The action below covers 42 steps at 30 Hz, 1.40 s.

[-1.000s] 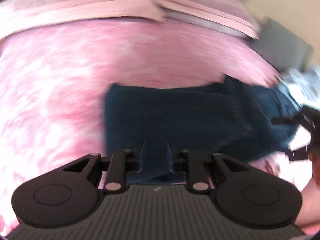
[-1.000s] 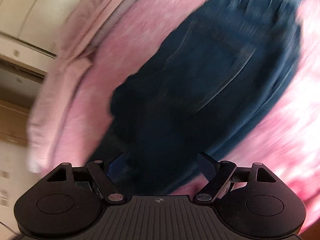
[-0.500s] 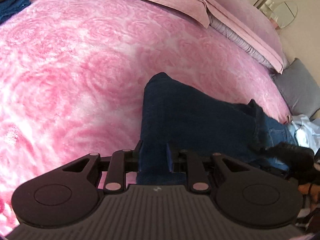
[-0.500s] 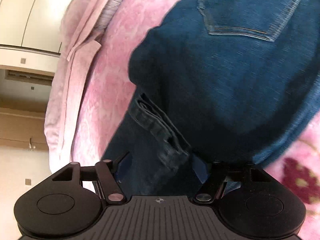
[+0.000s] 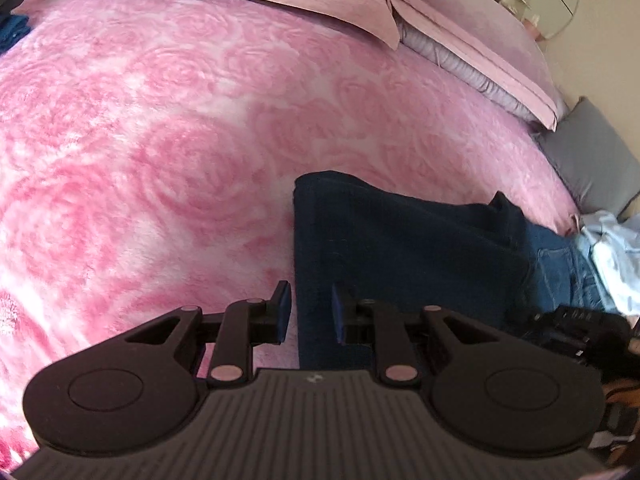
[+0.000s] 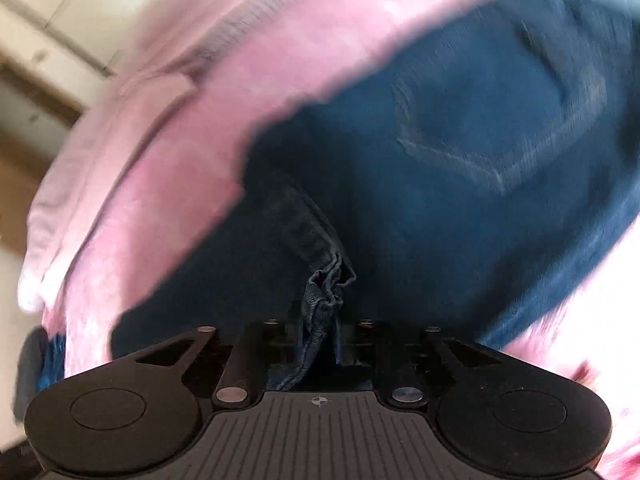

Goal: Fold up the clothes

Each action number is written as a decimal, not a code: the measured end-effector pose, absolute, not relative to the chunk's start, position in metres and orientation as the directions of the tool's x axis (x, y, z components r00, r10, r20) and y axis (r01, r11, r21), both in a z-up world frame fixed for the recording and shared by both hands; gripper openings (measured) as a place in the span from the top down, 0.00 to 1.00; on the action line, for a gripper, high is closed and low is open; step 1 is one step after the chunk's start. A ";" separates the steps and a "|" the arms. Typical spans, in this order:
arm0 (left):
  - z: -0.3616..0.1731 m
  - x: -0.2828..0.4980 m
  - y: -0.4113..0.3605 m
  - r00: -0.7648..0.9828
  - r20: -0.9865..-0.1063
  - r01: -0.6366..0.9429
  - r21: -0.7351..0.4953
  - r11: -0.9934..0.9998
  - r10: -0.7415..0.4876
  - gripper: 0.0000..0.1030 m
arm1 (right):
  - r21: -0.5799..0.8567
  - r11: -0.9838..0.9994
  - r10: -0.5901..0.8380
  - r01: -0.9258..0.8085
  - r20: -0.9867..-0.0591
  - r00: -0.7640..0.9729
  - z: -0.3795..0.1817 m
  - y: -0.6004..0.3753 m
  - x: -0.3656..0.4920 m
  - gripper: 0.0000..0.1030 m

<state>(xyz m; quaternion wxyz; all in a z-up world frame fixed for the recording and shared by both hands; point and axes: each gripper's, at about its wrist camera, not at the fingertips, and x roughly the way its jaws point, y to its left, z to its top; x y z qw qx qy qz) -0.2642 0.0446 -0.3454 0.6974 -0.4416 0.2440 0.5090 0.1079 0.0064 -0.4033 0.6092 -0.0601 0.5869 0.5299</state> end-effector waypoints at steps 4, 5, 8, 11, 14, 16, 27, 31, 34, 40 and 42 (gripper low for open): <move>-0.344 -0.263 0.046 0.359 -0.791 -0.928 -0.361 0.097 0.496 0.84 | 0.522 0.353 0.658 -0.777 -0.729 -0.191 -0.379 0.003 0.103 0.88; -0.344 -0.263 0.046 0.357 -0.791 -0.929 -0.358 0.098 0.496 0.84 | 0.511 0.328 0.684 -0.794 -0.709 -0.174 -0.372 0.001 0.101 0.88; -0.345 -0.260 0.050 0.321 -0.811 -0.945 -0.311 0.103 0.489 0.84 | 0.472 0.372 0.581 -0.799 -0.790 -0.196 -0.394 0.016 0.103 0.86; -0.339 -0.262 0.052 0.303 -0.810 -0.952 -0.286 0.112 0.502 0.84 | 0.455 0.410 0.545 -0.791 -0.817 -0.188 -0.389 0.025 0.114 0.67; -0.334 -0.264 0.056 0.297 -0.807 -0.954 -0.274 0.123 0.510 0.88 | 0.320 0.416 0.584 -0.851 -0.812 -0.020 -0.354 0.018 0.117 0.58; -0.329 -0.260 0.060 0.309 -0.794 -0.951 -0.269 0.154 0.523 0.91 | 0.302 0.375 0.637 -0.876 -0.771 0.007 -0.332 0.016 0.120 0.58; -0.375 -0.210 0.117 0.330 -0.759 -0.939 -0.207 0.273 0.561 0.93 | 0.153 0.140 0.631 -0.978 -0.775 -0.031 -0.382 0.081 0.067 0.58; -0.381 -0.205 0.118 0.322 -0.753 -0.938 -0.171 0.302 0.573 0.94 | 0.092 0.090 0.626 -0.992 -0.780 -0.016 -0.401 0.092 0.065 0.58; -0.366 -0.212 0.111 0.321 -0.745 -0.939 -0.170 0.299 0.585 0.94 | 0.105 0.103 0.611 -0.989 -0.791 -0.020 -0.389 0.089 0.068 0.58; -0.330 -0.228 0.051 0.338 -0.721 -0.928 -0.149 0.341 0.605 0.95 | 0.099 0.089 0.666 -0.991 -0.746 -0.014 -0.340 0.048 0.067 0.58; -0.338 -0.223 0.033 0.343 -0.746 -0.920 -0.144 0.365 0.571 0.95 | 0.106 0.030 0.683 -0.994 -0.728 -0.057 -0.333 0.028 0.061 0.58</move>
